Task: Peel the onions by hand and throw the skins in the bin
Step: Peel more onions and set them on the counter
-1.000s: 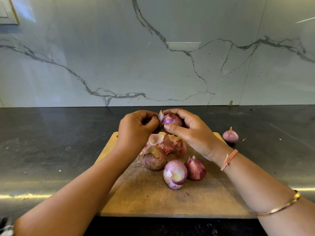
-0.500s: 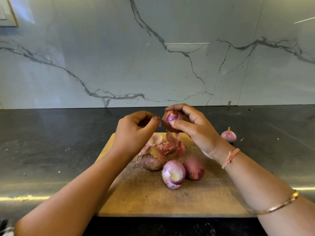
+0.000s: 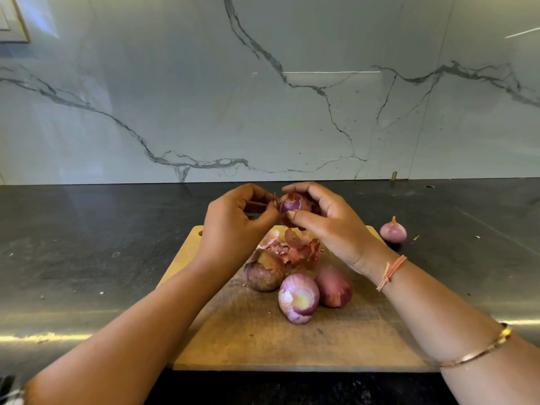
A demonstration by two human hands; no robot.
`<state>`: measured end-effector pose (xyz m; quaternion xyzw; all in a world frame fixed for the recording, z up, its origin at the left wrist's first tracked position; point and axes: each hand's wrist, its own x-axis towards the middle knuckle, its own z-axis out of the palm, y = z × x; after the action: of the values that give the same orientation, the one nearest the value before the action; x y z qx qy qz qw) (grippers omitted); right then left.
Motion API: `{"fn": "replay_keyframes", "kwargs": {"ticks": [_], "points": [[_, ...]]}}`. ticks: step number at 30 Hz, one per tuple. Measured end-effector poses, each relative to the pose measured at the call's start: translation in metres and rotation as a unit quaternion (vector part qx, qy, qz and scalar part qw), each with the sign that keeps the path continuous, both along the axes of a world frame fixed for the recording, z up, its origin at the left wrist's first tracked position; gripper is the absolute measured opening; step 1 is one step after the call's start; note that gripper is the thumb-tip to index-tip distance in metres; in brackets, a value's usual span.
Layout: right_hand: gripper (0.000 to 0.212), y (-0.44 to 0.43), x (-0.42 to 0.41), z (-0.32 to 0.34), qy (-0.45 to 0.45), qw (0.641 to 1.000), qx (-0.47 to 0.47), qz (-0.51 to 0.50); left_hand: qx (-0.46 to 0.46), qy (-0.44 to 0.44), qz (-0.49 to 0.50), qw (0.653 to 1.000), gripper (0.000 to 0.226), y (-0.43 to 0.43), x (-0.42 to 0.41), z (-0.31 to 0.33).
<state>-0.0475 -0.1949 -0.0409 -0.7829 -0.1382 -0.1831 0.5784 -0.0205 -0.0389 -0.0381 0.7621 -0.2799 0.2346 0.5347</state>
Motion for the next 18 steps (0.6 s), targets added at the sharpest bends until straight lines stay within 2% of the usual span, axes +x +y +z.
{"fn": "replay_keyframes", "kwargs": {"ticks": [11, 18], "points": [[0.031, -0.0033, 0.0029, 0.0005, -0.008, 1.000, 0.008, 0.011, 0.001, 0.001, 0.027, 1.000, 0.024, -0.0004, 0.0042, -0.0013], [0.032, -0.0035, 0.0010, 0.0021, -0.009, 1.000, 0.012, 0.022, 0.011, 0.002, 0.053, 0.999, 0.012, 0.0001, 0.0062, -0.0018]]}}
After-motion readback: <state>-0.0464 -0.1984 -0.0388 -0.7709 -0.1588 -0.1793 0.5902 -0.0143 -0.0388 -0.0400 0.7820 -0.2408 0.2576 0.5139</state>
